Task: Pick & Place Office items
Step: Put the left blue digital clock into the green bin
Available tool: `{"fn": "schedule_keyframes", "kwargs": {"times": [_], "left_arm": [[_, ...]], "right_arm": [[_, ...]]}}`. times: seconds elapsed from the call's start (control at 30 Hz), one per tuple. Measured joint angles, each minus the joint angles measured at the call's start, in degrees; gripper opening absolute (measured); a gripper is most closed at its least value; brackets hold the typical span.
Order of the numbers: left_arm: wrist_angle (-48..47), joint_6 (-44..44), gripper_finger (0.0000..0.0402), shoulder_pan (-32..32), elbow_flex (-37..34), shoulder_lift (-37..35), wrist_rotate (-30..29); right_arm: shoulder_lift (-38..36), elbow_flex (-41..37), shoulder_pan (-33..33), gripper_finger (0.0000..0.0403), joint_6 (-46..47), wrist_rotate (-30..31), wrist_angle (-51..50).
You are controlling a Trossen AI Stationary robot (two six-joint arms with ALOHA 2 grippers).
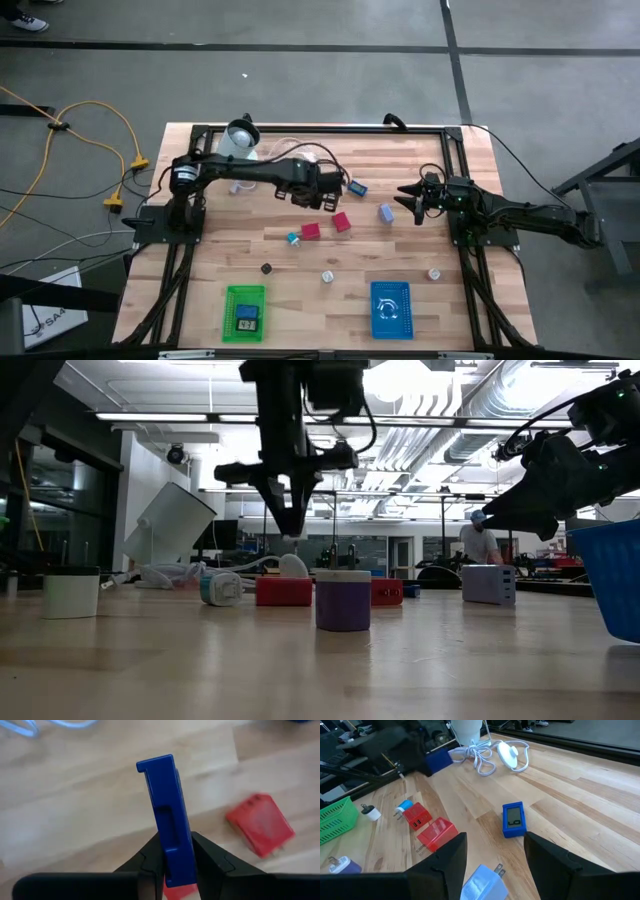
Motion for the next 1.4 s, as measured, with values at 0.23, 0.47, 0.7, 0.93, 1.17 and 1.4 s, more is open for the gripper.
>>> {"fn": "schedule_keyframes", "kwargs": {"times": [0.23, 0.47, 0.7, 0.93, 1.17, 1.4], "left_arm": [[-1.6, -0.1, 0.0072, -6.1, 0.0, -1.0, -0.7], [-1.7, 0.3, 0.0072, -12.2, 0.0, -1.6, -1.7], [-1.6, -2.2, 0.0072, -17.4, 0.0, -1.6, -2.4], [-1.7, -6.5, 0.0072, -22.9, 0.0, -1.6, -2.6], [-1.7, -7.7, 0.0072, -28.8, 0.0, -1.6, -3.5], [-1.7, -7.8, 0.0072, -34.3, 0.0, -1.6, -3.5]], "right_arm": [[0.0, 0.0, 0.0, 0.0184, 0.0, 0.0, 0.0], [0.0, 0.0, 0.0, 0.0184, 0.0, 0.0, 0.0], [0.0, 0.0, 0.0, 0.0184, 0.0, 0.0, 0.0], [0.0, 0.0, 0.0, 0.0184, 0.0, 0.0, 0.0], [0.0, 0.0, 0.0, 0.0184, 0.0, 0.0, 0.0], [0.0, 0.0, 0.0, 0.0184, 0.0, 0.0, 0.1]]}}
